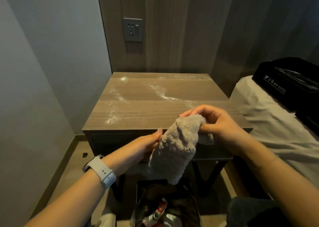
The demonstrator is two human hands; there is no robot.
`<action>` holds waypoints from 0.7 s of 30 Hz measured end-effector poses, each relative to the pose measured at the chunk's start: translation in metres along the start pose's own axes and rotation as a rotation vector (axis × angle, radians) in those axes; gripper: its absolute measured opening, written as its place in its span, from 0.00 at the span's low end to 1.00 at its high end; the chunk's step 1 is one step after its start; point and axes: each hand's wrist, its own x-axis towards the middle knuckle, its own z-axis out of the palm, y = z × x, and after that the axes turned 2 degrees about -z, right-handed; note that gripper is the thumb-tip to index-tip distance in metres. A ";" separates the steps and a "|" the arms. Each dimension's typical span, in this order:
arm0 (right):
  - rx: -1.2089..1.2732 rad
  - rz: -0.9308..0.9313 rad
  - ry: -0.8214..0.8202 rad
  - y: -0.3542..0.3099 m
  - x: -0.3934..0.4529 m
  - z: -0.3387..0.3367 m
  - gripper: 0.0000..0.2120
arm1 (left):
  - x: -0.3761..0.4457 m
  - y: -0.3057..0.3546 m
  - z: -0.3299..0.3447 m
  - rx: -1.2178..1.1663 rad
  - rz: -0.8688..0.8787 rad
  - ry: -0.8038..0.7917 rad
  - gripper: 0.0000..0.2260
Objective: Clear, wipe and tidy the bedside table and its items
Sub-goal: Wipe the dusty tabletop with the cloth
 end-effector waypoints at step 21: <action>-0.236 0.138 0.166 0.029 -0.030 0.045 0.34 | -0.026 -0.028 0.013 -0.489 0.158 0.194 0.17</action>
